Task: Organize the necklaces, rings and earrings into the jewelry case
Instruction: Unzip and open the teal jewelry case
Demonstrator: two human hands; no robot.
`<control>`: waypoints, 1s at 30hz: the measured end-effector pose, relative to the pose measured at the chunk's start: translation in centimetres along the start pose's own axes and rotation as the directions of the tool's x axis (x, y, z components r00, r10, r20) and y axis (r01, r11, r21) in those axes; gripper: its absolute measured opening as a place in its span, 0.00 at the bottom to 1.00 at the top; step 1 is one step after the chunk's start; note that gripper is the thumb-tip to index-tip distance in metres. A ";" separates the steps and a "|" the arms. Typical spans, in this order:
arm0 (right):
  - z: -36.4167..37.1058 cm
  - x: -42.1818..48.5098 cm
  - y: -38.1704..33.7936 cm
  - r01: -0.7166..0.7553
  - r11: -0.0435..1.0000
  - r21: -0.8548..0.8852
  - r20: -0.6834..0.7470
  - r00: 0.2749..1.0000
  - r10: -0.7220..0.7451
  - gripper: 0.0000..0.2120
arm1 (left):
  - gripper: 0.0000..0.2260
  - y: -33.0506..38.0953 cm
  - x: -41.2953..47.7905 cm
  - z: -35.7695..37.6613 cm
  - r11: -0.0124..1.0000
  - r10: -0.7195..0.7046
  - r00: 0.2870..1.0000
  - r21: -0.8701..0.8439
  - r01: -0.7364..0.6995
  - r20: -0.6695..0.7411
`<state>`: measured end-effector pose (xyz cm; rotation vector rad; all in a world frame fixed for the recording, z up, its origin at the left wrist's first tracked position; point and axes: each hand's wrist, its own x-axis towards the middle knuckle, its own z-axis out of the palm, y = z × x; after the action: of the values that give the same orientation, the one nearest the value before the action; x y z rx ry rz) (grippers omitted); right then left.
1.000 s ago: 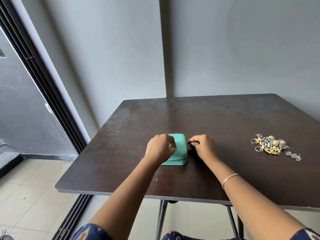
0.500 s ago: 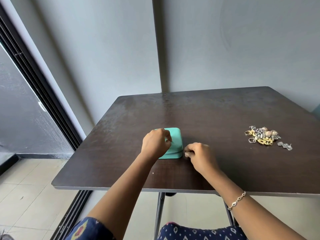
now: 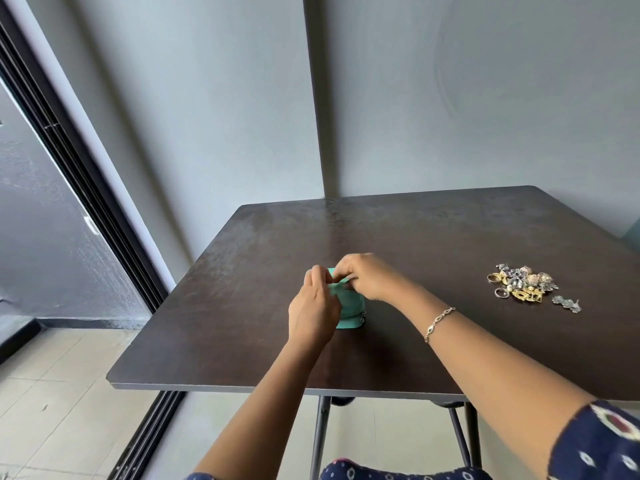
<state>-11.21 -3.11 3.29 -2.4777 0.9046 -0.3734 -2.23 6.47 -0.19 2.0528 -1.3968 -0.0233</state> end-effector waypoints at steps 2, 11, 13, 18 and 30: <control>0.0 0.3 -0.1 0.008 1.000 -0.006 0.015 1.000 -0.008 0.16 | 0.08 -0.1 -0.1 0.1 0.999 0.010 1.000 -0.053 -0.011 -0.013; -0.2 0.5 -0.2 0.050 0.994 -0.100 0.054 0.998 -0.045 0.11 | 0.14 0.8 -5.0 2.8 0.911 0.227 0.950 0.391 -0.130 -0.213; -0.2 0.6 -0.2 0.055 0.993 -0.105 0.055 0.997 -0.049 0.11 | 0.21 1.6 -5.4 3.4 0.932 0.071 0.992 0.361 -0.030 -0.100; 0.2 0.8 0.0 0.054 0.995 -0.089 0.042 0.998 -0.051 0.11 | 0.26 3.7 -4.4 4.4 0.925 -0.187 0.982 0.333 0.181 -0.015; 0.6 0.7 0.3 0.065 0.993 -0.094 0.038 0.997 -0.062 0.11 | 0.18 3.2 -3.9 4.9 0.931 -0.240 0.962 0.252 0.265 -0.127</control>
<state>-10.65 -3.58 2.69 -2.5968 0.8491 -0.3145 -8.34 6.55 -3.67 2.4141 -1.1179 0.1593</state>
